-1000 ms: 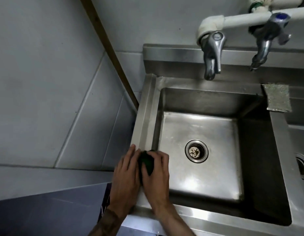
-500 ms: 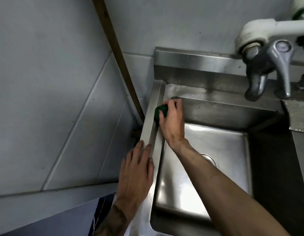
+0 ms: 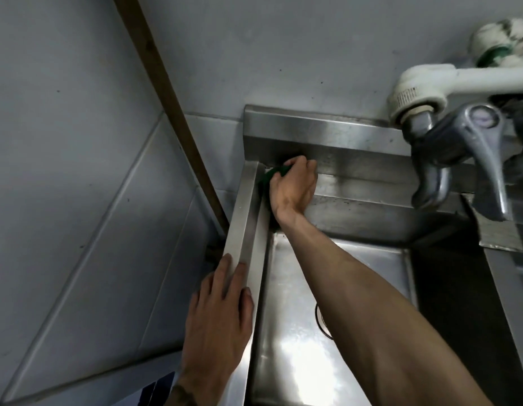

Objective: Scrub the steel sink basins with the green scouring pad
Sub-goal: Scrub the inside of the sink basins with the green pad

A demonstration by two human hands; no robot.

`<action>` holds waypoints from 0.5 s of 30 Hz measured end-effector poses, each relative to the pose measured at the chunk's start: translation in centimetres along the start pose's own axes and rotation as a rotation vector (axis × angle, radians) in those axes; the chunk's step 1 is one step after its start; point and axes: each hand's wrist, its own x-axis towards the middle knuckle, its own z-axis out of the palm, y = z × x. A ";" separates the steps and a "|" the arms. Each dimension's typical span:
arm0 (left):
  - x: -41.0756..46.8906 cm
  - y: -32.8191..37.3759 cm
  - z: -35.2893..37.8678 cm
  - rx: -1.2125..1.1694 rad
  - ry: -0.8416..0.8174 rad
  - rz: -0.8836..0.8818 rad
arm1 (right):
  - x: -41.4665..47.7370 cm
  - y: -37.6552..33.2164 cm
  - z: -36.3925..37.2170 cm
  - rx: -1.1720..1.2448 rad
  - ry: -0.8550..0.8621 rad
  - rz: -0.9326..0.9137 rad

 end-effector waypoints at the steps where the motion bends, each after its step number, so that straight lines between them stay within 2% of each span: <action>1: 0.0 0.0 -0.1 -0.006 -0.001 0.001 | 0.6 0.0 -0.4 0.014 0.009 0.078; 6: 0.1 0.0 -0.5 -0.017 -0.029 -0.006 | 3.1 1.7 -3.4 0.118 0.061 0.338; 9: 0.2 0.0 -0.5 -0.020 -0.024 -0.006 | 4.5 3.3 -5.9 0.100 0.066 0.341; 12: 0.1 -0.1 -0.5 -0.043 -0.013 0.002 | 5.5 5.7 -8.4 0.079 -0.066 0.329; 15: 0.2 0.1 -0.7 -0.039 -0.018 -0.001 | 7.4 8.1 -9.8 0.091 0.024 0.374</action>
